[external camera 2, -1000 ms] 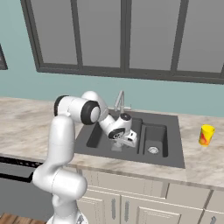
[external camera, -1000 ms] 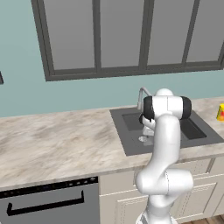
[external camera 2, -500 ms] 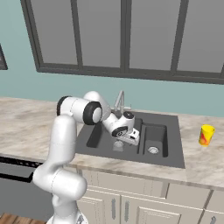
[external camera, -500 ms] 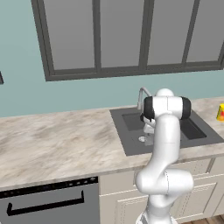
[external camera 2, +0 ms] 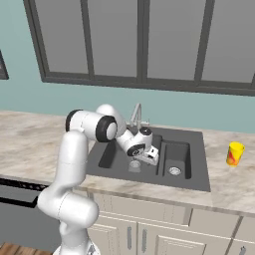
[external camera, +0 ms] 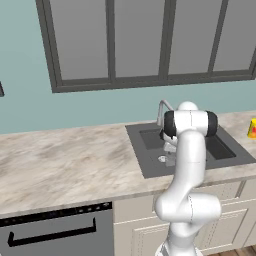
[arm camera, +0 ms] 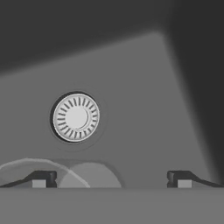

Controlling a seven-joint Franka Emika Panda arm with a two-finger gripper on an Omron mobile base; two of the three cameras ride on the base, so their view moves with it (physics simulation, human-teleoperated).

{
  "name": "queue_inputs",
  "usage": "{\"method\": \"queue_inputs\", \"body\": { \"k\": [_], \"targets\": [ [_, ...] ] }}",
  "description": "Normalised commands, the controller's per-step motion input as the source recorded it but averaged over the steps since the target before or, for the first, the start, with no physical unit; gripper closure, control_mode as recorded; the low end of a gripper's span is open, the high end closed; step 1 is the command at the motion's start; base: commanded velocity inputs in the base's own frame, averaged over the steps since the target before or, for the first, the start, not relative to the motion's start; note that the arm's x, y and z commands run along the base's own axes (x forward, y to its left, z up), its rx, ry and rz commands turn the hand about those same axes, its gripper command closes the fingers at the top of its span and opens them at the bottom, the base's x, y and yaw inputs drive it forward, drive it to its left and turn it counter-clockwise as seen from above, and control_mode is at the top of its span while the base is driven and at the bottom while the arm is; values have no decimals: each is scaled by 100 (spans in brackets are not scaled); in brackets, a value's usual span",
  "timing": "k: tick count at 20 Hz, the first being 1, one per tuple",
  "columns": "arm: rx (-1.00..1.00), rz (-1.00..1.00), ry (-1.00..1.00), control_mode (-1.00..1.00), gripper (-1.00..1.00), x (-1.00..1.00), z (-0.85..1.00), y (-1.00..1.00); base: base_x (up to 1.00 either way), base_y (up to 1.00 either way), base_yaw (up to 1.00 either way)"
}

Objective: Move any existing items from the left basin to the right basin for drying. Then move the cup from the counter to the left basin of the sink for washing.

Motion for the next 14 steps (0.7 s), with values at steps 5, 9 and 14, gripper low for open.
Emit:
{"method": "queue_inputs", "body": {
  "k": [5, 9, 14],
  "targets": [
    [0, 0, 0, -100, 100, -22, -41, 0, 0, 0, 0],
    [0, 0, 0, -100, 100, -28, -39, 0, 0, 0, 0],
    [0, 0, 0, -100, 100, -28, -34, 0, 0, 0, 0]
  ]
}}
